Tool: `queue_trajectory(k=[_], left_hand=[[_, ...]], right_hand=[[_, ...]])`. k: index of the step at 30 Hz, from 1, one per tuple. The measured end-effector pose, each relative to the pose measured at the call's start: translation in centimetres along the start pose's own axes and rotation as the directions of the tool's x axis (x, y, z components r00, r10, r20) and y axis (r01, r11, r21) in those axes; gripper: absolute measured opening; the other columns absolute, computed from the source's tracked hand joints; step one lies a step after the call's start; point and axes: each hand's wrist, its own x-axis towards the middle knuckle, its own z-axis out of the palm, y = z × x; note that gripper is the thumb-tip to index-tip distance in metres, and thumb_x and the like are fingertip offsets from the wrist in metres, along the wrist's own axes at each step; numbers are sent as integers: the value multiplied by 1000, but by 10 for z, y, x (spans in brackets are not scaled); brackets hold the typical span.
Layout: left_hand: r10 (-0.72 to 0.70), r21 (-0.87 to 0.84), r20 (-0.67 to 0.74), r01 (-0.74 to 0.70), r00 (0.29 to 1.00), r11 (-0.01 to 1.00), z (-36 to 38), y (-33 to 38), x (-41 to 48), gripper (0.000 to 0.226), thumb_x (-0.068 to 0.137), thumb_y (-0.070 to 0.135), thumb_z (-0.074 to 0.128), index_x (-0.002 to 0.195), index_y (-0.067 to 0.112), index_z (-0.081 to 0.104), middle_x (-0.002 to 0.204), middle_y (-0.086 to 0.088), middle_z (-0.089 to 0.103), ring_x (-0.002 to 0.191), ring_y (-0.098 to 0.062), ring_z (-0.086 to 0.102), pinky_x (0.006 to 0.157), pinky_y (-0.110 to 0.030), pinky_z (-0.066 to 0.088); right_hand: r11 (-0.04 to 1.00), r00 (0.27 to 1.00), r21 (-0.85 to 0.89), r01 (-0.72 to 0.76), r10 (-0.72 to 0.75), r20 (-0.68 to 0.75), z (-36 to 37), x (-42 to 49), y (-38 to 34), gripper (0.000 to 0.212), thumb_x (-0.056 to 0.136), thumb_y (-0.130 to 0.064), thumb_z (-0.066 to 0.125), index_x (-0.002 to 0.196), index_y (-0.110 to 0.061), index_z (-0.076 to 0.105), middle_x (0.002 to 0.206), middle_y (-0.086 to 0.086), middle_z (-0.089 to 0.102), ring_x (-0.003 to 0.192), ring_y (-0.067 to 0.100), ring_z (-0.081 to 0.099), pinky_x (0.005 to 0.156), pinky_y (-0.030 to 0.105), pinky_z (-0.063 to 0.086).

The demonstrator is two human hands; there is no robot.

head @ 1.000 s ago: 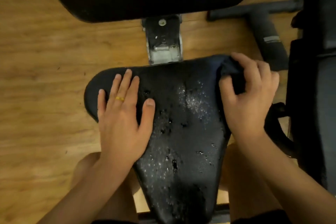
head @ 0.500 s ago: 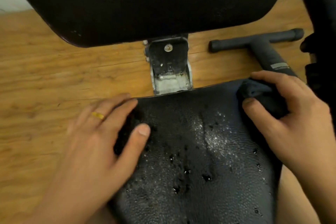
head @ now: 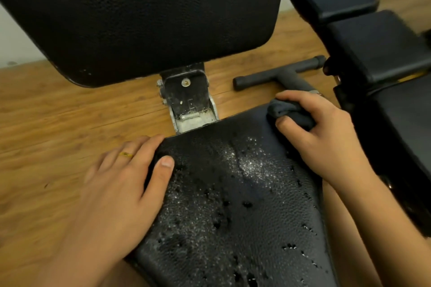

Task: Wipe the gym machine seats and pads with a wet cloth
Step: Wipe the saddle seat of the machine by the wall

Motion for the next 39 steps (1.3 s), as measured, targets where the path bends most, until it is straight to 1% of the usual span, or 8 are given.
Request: queue_trajectory(k=[4, 10, 19, 24, 30, 35, 37, 39], left_hand=[[0, 15, 5, 0, 1000, 1000, -1, 0, 0, 81, 85, 73, -3, 151, 42, 30, 155, 14, 37, 145, -16, 30, 118, -43, 22], [11, -19, -56, -12, 998, 1000, 1, -3, -3, 89, 79, 78, -10, 148, 45, 35, 151, 15, 43, 140, -16, 38, 114, -43, 29], [66, -22, -70, -67, 995, 997, -2, -5, 4, 80, 87, 71, -2, 151, 40, 33, 153, 13, 40, 143, -15, 35, 115, -47, 27], [74, -38, -77, -77, 994, 996, -3, -4, 1, 75, 90, 68, 6, 149, 37, 38, 151, 11, 44, 141, -17, 38, 113, -47, 28], [109, -60, -123, -117, 986, 991, 8, -9, 8, 63, 98, 63, 19, 150, 35, 40, 159, 12, 31, 147, -14, 29, 121, -44, 21], [345, -94, -82, -352, 935, 931, 7, -20, -8, 82, 83, 73, 7, 152, 37, 31, 158, 22, 17, 145, 7, 10, 119, -23, 3], [384, -75, -83, -390, 920, 918, 7, -21, -9, 83, 83, 73, 5, 154, 38, 28, 158, 24, 14, 144, 9, 7, 119, -22, 3], [386, -90, -101, -395, 917, 914, 8, -19, -8, 80, 85, 71, 10, 153, 36, 31, 159, 23, 18, 146, 6, 12, 121, -26, 7]], right_hand=[[999, 998, 22, -25, 26, -55, 3, -3, 1, 35, 85, -27, 64, 119, -36, 63, 111, -16, 65, 110, 8, 60, 96, 44, 49], [998, 991, 16, -61, 63, -118, 3, -5, 2, 32, 86, -27, 62, 115, -39, 64, 110, -18, 66, 107, 7, 60, 94, 42, 50], [997, 983, -13, -80, 77, -165, 1, -5, -9, 30, 89, -29, 61, 118, -36, 65, 112, -20, 65, 110, 7, 60, 95, 43, 50], [995, 988, -29, -95, 91, -123, -2, -5, -9, 30, 90, -30, 60, 119, -35, 65, 114, -17, 66, 111, 7, 60, 96, 42, 49], [993, 995, -87, -83, 78, -58, 0, -1, -5, 33, 92, -30, 57, 123, -33, 65, 115, -7, 70, 113, 17, 61, 97, 45, 49], [975, 998, -215, -58, 51, -36, -14, -30, -11, 36, 96, -20, 55, 130, -27, 63, 112, -3, 71, 103, 17, 64, 85, 33, 51], [974, 998, -221, -50, 44, -34, -18, -44, -13, 35, 97, -17, 54, 130, -25, 63, 98, -6, 70, 88, 13, 63, 69, 26, 44], [958, 998, -281, -59, 57, -13, -18, -39, -13, 32, 97, -18, 51, 127, -23, 64, 88, -5, 67, 82, 18, 60, 66, 29, 43]])
